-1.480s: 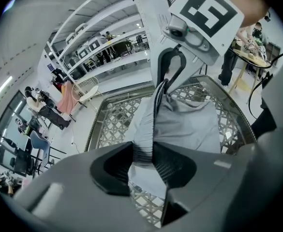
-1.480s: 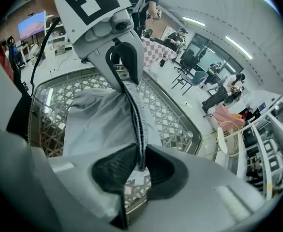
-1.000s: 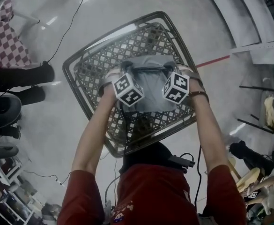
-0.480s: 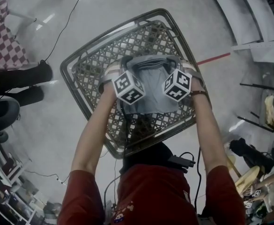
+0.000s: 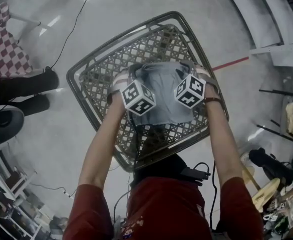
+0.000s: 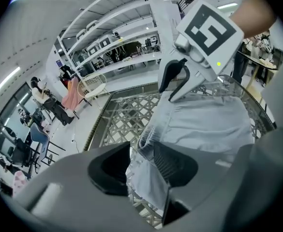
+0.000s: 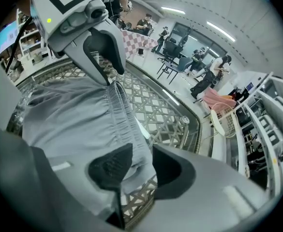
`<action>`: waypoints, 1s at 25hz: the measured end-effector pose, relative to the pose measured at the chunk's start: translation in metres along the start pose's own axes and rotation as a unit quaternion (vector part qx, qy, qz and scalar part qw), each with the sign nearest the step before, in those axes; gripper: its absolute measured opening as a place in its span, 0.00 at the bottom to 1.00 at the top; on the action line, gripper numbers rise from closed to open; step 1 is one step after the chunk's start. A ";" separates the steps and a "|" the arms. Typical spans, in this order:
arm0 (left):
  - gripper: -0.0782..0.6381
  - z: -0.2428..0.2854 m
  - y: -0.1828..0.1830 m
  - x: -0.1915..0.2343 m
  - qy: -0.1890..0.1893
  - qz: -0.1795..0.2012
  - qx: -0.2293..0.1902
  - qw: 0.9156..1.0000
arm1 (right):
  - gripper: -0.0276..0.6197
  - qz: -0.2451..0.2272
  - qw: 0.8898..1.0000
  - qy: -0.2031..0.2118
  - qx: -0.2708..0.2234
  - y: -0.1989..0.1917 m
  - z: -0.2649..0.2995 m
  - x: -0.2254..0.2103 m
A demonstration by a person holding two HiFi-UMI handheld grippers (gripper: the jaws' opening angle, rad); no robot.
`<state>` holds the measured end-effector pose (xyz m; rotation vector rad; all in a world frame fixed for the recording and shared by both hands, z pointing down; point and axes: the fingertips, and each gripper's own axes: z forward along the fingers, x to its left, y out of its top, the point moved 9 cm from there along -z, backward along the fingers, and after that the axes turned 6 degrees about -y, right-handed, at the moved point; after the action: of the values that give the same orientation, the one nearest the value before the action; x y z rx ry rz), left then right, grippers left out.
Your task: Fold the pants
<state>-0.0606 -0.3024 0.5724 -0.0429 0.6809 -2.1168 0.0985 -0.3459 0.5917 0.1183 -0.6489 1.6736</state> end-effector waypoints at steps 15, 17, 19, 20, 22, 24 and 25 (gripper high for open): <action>0.34 0.003 -0.005 0.014 0.042 -0.066 -0.023 0.997 | 0.23 0.078 0.997 -0.015 -0.020 -0.007 -0.010 -0.003; 0.34 -0.015 -0.006 0.015 0.066 -0.106 -0.050 0.991 | 0.23 0.109 0.993 -0.028 -0.036 -0.009 -0.024 -0.003; 0.34 -0.033 -0.006 0.013 0.092 -0.129 -0.071 0.985 | 0.23 0.132 0.989 -0.040 -0.054 -0.009 -0.039 -0.001; 0.34 -0.042 -0.005 0.012 0.106 -0.135 -0.083 0.982 | 0.23 0.144 0.986 -0.047 -0.064 -0.009 -0.047 0.000; 0.34 -0.063 -0.001 0.006 0.135 -0.146 -0.110 0.974 | 0.23 0.174 0.979 -0.062 -0.086 -0.007 -0.068 0.000; 0.34 -0.089 0.003 -0.004 0.165 -0.160 -0.143 0.963 | 0.23 0.198 0.971 -0.079 -0.110 -0.005 -0.097 0.001; 0.34 -0.102 0.006 -0.010 0.180 -0.168 -0.160 0.956 | 0.23 0.205 0.967 -0.089 -0.122 -0.005 -0.112 0.002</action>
<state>-0.0776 -0.2508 0.4846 0.0551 1.3114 -2.3390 0.1332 -0.2909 0.5009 -0.0471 -1.0657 1.9765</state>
